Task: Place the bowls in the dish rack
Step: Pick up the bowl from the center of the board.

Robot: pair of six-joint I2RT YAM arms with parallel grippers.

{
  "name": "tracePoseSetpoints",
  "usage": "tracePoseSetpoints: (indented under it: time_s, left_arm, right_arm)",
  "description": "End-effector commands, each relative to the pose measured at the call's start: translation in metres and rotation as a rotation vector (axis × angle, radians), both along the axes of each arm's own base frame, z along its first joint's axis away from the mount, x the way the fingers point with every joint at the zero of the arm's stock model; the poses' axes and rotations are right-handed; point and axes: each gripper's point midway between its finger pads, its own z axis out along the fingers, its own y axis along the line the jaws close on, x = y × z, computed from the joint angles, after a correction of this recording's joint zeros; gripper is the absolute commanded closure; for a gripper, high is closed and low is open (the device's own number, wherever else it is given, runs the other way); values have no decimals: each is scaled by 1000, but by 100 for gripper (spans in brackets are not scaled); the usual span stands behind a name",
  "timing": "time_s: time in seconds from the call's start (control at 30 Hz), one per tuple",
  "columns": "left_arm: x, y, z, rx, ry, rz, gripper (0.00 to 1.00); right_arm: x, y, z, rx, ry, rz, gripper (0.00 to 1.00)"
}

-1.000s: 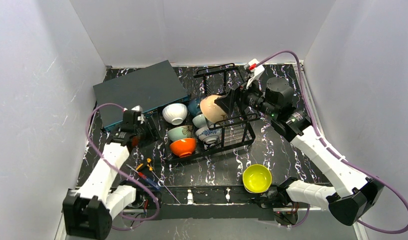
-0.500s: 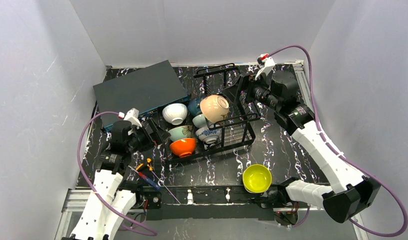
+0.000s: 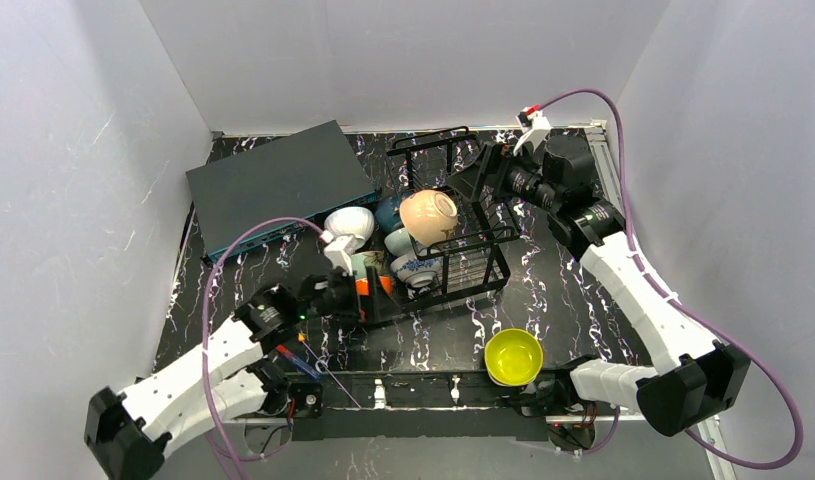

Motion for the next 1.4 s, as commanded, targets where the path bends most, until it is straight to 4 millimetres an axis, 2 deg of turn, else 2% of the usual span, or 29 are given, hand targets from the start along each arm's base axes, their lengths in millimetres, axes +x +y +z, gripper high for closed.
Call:
tracePoseSetpoints:
  time_s: [0.0,0.13,0.27,0.4,0.57,0.73,1.07,1.37]
  left_arm:
    - [3,-30,13,47,-127,-49,2]
    - [-9,-57,11,126,-207,-123,3]
    - [-31,-88,12,211,-307,-234,6]
    - [-47,-113,8,296,-372,-310,14]
    - [-66,-141,11,354,-459,-371,21]
    - [-80,-165,3,356,-453,-445,26]
    - [-109,-227,-15,349,-426,-666,38]
    - [-134,-261,-29,337,-412,-838,53]
  right_arm:
    - [-1,1,5,29,5,19,1]
    - [0,-1,2,29,17,18,1]
    - [1,-2,0,26,28,19,1]
    - [1,-3,-2,24,37,21,1]
    - [0,-5,-4,19,42,20,1]
    - [-1,-7,-3,18,39,20,1]
    - [-3,-12,1,12,27,14,1]
    - [-4,-19,3,-6,15,0,1]
